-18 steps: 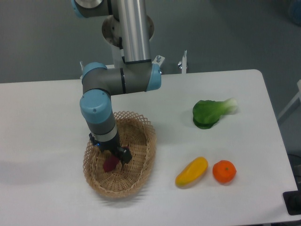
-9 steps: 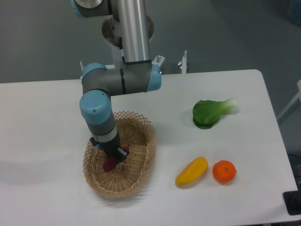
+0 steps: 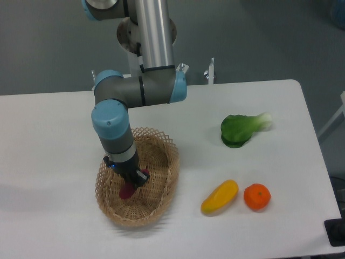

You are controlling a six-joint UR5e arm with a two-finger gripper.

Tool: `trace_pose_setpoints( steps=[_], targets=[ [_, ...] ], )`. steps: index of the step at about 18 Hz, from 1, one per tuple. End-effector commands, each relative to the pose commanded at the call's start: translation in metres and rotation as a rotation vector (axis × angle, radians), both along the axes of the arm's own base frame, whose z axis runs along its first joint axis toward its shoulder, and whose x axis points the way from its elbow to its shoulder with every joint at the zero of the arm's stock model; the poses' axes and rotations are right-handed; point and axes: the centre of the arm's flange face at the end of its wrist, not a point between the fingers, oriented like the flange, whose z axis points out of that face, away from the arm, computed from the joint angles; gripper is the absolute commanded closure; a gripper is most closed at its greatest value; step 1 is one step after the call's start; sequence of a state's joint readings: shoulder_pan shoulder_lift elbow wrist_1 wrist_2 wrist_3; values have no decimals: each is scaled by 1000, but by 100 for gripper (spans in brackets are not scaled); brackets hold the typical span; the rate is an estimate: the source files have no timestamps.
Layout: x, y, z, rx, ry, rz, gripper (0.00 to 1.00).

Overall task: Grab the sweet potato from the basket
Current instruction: 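Lift the sweet potato out of the basket and carry it toward the bok choy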

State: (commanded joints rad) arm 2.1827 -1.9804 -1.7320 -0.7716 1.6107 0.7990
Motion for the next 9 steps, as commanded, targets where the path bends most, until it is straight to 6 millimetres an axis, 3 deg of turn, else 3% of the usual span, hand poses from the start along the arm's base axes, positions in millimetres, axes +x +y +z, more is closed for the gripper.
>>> trace_pose_setpoints(
  steps=[2, 9],
  targets=[
    [-15, -6, 15, 13, 23, -20, 75],
    [-115, -39, 77, 4, 39, -7, 75]
  ],
)
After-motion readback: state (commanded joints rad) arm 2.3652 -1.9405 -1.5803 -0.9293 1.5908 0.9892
